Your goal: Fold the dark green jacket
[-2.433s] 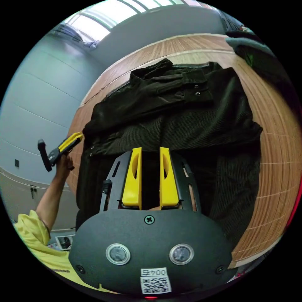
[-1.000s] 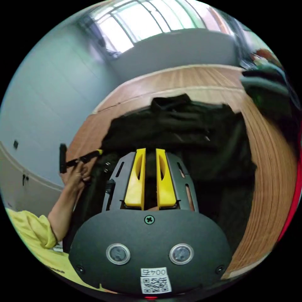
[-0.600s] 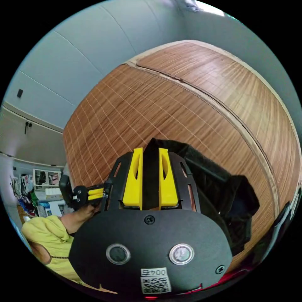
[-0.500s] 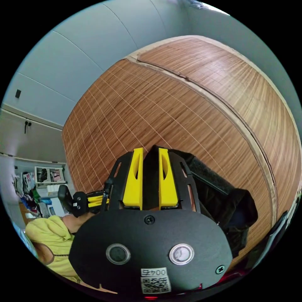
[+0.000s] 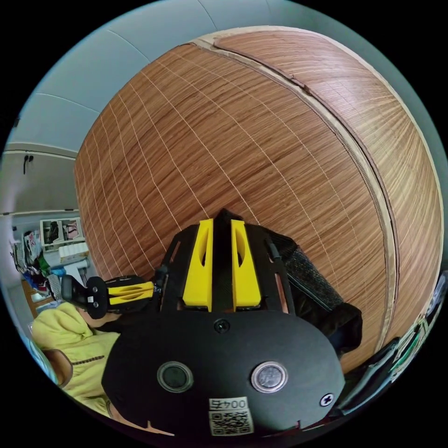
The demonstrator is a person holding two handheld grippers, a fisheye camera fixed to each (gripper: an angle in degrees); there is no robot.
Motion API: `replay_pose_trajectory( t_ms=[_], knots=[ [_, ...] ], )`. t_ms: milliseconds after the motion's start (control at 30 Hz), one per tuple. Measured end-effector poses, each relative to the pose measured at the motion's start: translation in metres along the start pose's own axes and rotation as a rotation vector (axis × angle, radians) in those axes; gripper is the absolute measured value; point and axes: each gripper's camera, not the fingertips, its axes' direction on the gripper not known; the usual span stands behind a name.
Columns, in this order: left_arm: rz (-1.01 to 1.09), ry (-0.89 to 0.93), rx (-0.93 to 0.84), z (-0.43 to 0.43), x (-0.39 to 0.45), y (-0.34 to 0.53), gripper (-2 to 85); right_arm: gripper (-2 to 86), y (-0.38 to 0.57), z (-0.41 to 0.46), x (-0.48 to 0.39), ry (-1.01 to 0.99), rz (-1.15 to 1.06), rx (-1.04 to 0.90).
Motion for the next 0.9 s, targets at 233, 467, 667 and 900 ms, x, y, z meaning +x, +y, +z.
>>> replay_pose_trajectory(
  t_ms=[233, 467, 667, 900],
  knots=[
    [0.001, -0.003, 0.003, 0.003, -0.003, -0.003, 0.1, -0.5, 0.003, -0.018, 0.007, 0.068, 0.066, 0.187],
    [0.018, -0.035, -0.01, 0.01, 0.0, -0.005, 0.1, -0.4, 0.014, -0.032, 0.066, -0.061, 0.292, 0.417],
    [0.01, -0.016, -0.01, 0.012, -0.003, -0.005, 0.1, 4.8, 0.031, -0.026, 0.06, -0.163, 0.15, 0.339],
    [0.018, -0.032, -0.008, 0.012, 0.001, -0.004, 0.1, 7.8, 0.021, -0.005, 0.048, -0.119, 0.08, 0.198]
  ],
)
